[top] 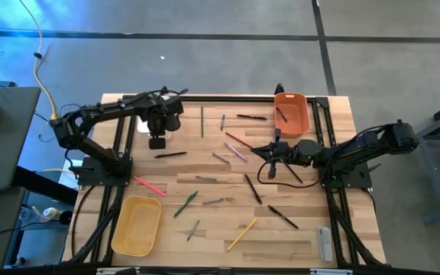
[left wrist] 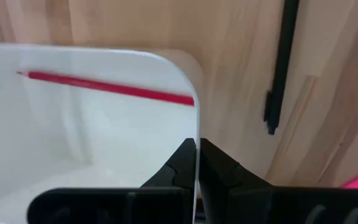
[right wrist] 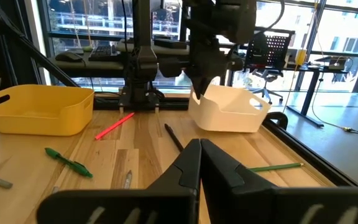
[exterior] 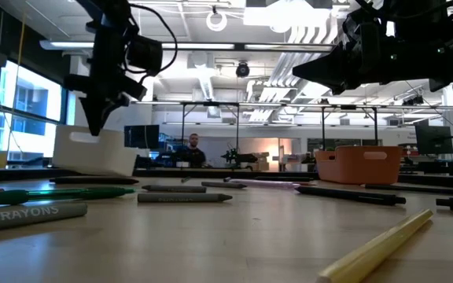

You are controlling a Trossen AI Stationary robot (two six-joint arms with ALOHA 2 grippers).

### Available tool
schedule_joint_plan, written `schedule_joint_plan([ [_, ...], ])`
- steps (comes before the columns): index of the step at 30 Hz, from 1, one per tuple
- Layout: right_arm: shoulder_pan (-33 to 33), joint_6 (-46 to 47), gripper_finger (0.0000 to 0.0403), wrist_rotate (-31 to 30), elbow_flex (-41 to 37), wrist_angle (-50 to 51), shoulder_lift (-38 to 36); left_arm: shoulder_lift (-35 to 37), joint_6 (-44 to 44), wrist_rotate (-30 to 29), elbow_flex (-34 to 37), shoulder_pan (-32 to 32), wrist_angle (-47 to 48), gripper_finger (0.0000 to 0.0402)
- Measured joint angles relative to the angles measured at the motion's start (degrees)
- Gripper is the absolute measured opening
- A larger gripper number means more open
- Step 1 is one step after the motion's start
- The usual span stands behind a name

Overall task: Sort crayons/erasers/pens/pencils in bins
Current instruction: Adjust the white bin

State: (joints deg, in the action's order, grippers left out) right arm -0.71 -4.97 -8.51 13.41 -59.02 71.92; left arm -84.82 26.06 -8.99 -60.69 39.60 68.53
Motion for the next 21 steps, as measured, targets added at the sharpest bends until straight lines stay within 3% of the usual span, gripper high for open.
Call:
schedule_joint_plan([
  [21,0.02,-0.13,0.0000,-0.02,0.00,0.02,0.00,0.00,5.25,1.73,0.00,10.58,-1.67,0.0000],
])
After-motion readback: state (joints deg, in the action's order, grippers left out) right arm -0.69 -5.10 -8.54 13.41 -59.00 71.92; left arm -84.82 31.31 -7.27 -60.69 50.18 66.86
